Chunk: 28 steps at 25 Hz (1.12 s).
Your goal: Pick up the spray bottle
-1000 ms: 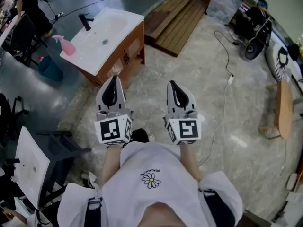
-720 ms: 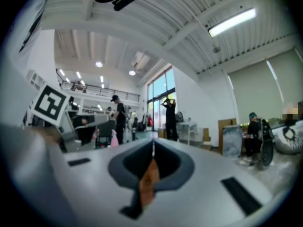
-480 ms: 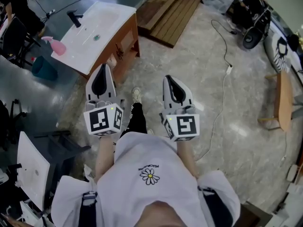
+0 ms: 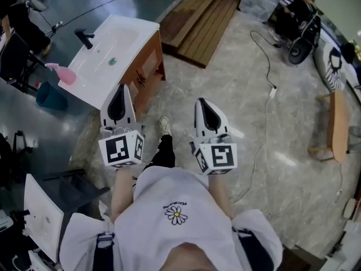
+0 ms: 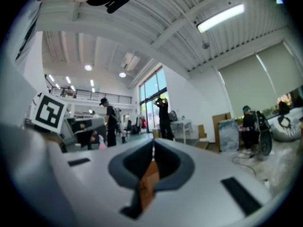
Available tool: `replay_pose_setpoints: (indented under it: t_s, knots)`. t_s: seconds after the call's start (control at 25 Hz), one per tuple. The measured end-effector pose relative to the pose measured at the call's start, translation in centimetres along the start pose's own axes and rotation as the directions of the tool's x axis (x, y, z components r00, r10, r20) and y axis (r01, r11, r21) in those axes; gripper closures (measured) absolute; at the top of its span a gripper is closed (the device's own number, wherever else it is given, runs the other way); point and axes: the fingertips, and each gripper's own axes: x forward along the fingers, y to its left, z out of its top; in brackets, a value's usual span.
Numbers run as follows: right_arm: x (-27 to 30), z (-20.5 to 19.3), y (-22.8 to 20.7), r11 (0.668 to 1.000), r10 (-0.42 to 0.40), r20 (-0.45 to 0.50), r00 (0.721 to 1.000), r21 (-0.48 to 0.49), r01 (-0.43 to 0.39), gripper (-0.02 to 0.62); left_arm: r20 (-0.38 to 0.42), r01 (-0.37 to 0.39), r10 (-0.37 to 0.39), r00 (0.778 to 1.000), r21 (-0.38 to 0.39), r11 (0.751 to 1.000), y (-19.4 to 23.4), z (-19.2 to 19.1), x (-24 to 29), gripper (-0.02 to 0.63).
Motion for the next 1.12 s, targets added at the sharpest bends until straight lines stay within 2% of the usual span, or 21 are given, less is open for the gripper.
replay_pose_setpoints:
  t_s: [0.12, 0.4, 0.64, 0.8, 0.96, 1.12]
  knots:
    - [2.4, -0.1, 0.3, 0.999, 0.029, -0.001, 1.0, 0.015, -0.029, 0.566, 0.003, 0.006, -0.006, 1.0, -0.015, 1.0, 0.8, -0.6, 2.3, 0.586]
    - [8.7, 0.3, 0.5, 0.997, 0.056, -0.048, 0.997, -0.059, -0.059, 0.565, -0.01, 0.016, -0.017, 1.0, -0.057, 0.998, 2.7, -2.8, 8.5, 0.586]
    - [16.1, 1.2, 1.3, 0.993, 0.093, -0.07, 0.993, -0.063, -0.097, 0.566, -0.019, 0.014, -0.015, 1.0, -0.049, 0.999, 5.7, -3.4, 13.9, 0.586]
    - [21.6, 2.7, 2.3, 0.985, 0.139, -0.051, 0.989, -0.092, -0.143, 0.565, 0.001, -0.017, 0.017, 1.0, -0.042, 0.999, 8.8, -4.2, 17.5, 0.586]
    - [27.3, 3.9, 2.9, 0.984, 0.155, -0.012, 0.988, -0.087, -0.155, 0.565, 0.028, -0.105, 0.106, 0.994, -0.046, 0.993, 12.9, -4.4, 20.8, 0.586]
    - [32.4, 3.0, 5.5, 0.966, 0.245, -0.035, 0.969, -0.076, -0.247, 0.565, 0.034, -0.183, 0.185, 0.982, -0.071, 0.981, 17.0, -4.6, 23.0, 0.586]
